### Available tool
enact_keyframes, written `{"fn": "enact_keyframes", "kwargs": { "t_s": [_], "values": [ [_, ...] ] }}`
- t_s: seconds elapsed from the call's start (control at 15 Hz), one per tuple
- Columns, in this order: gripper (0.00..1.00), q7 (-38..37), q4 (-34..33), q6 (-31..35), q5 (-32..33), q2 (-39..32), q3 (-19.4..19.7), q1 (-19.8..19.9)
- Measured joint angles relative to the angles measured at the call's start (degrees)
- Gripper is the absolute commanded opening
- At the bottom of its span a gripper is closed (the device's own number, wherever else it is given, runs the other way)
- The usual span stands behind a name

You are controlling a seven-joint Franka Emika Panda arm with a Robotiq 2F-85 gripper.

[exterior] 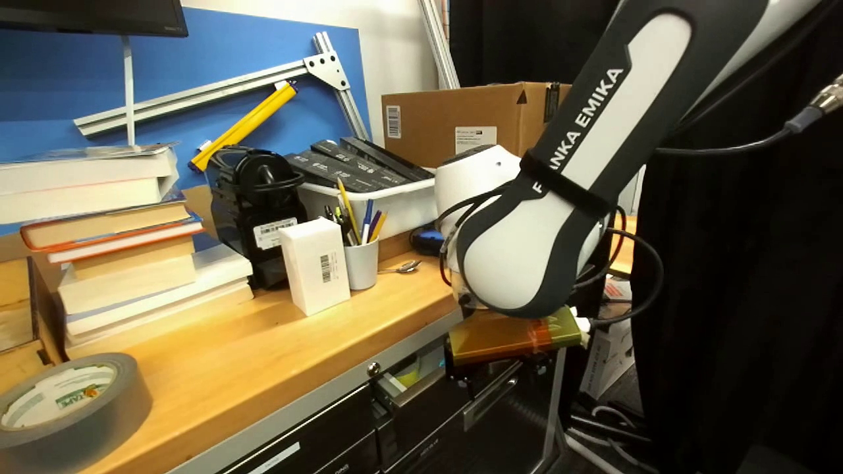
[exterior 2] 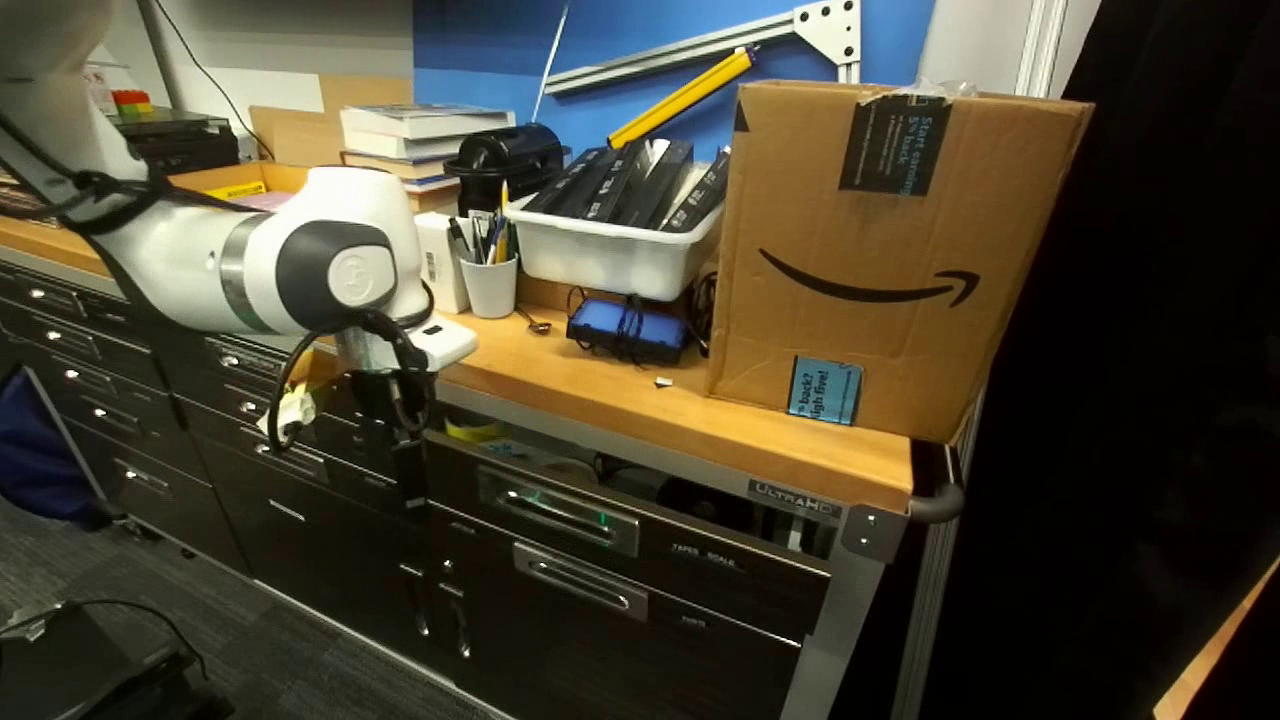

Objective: Pick up the blue object from the counter and put it in the open drawer and close it

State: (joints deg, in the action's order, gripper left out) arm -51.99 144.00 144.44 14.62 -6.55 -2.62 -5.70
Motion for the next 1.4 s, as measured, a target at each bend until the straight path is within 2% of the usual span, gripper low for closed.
{"fn": "enact_keyframes", "kwargs": {
  "t_s": [0.33,0.53,0.67,0.8,0.93,1.07,1.13,1.27,1.4],
  "values": [
    [1.00,-21.7,-4.3,0.0,18.0,-1.7,6.6,-7.9],
    [1.00,-34.6,-4.5,-0.8,27.3,-0.6,8.8,-12.6],
    [1.00,-42.6,-3.8,-1.9,33.3,0.7,7.7,-14.2],
    [1.00,-46.7,-2.6,-2.9,36.0,2.8,3.4,-13.8],
    [1.00,-44.1,-0.4,-2.9,34.2,6.5,-0.8,-13.5],
    [1.00,-35.9,2.5,-2.4,27.7,11.4,-4.2,-13.4],
    [1.00,-31.6,3.9,-2.2,24.0,13.9,-4.7,-14.3],
    [1.00,-23.1,5.6,-2.3,16.5,18.2,-3.1,-18.9],
    [1.00,-14.5,5.8,-3.9,8.8,21.8,1.6,-26.4]
  ]
}}
